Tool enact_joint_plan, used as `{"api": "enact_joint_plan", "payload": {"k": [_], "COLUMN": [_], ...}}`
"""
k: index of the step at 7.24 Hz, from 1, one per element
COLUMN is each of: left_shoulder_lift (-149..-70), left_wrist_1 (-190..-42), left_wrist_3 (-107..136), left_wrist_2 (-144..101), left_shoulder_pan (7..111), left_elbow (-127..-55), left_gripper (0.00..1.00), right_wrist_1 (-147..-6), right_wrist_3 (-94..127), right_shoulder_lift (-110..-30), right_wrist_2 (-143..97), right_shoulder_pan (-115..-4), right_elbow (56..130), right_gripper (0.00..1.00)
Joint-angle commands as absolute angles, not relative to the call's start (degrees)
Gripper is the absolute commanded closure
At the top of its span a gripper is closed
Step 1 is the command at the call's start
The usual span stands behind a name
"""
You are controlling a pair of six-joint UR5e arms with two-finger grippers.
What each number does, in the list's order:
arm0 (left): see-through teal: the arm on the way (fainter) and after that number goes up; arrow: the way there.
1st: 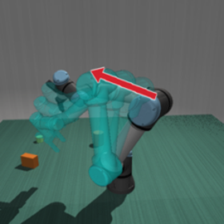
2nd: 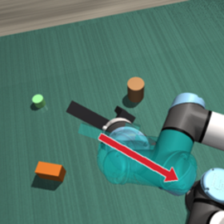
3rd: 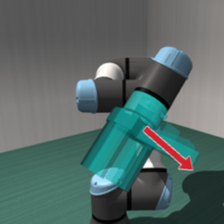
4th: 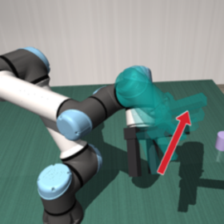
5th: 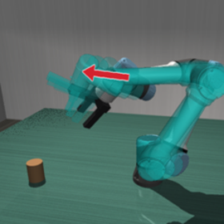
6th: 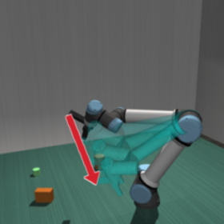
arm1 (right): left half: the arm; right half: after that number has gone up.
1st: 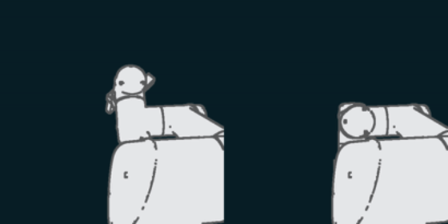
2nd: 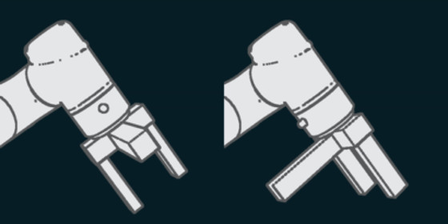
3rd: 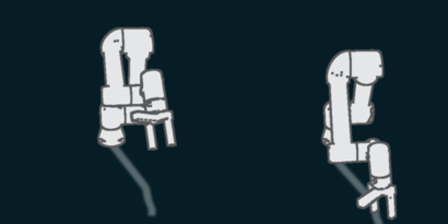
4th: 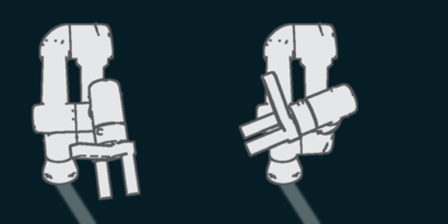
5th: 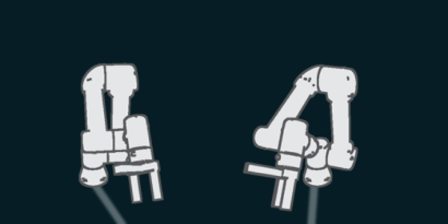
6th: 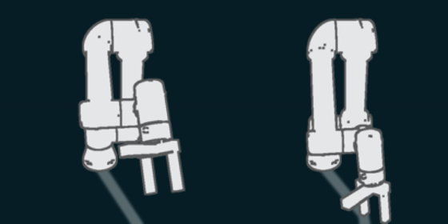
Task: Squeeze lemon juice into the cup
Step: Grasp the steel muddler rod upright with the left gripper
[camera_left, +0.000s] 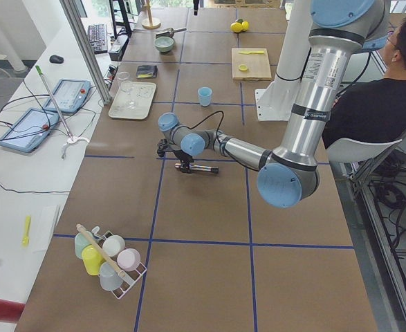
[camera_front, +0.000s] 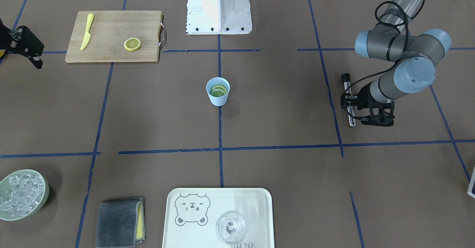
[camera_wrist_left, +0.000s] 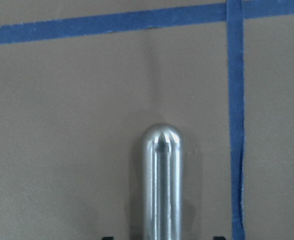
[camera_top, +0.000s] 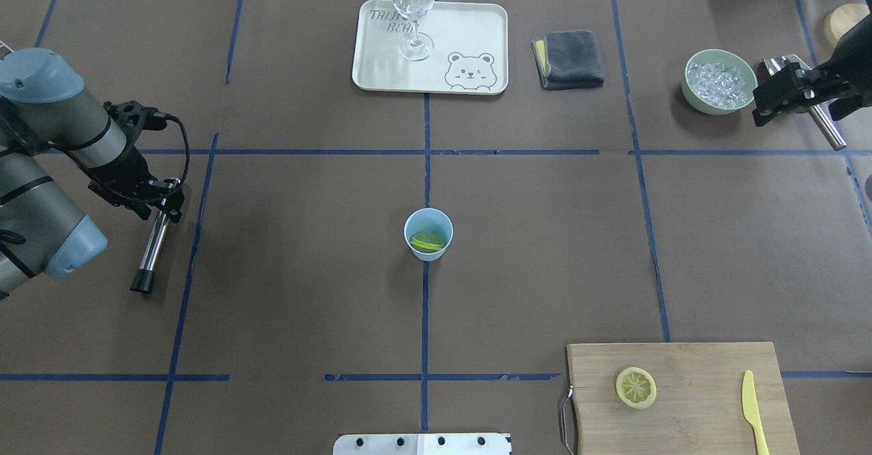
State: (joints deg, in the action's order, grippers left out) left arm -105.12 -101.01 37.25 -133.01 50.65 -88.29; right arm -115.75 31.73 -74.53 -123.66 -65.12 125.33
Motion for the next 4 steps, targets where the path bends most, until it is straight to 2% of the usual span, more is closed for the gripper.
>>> {"api": "enact_joint_plan", "payload": {"k": [1,3,4], "left_shoulder_lift": [-105.12,-104.59,-104.24], "left_wrist_1": [-101.07,-100.9,-100.03], "left_wrist_3": [37.35,37.27,37.35], "left_wrist_2": [-132.89,-132.63,-132.54], "left_shoulder_pan": [50.71,50.8,51.5], "left_elbow": [-88.42,-90.33,-94.09], "left_gripper": [1.0,1.0,1.0], "right_wrist_1": [-115.75,-115.75,-115.75], "right_wrist_3": [31.73,31.73,31.73], "right_shoulder_lift": [-74.53,-74.44,-74.44], "right_wrist_2": [-123.66,-123.66,-123.66], "right_shoulder_pan": [-65.13,-65.13,-65.21], "right_elbow": [125.33,125.33,125.33], "right_gripper": [0.0,0.0,0.0]}}
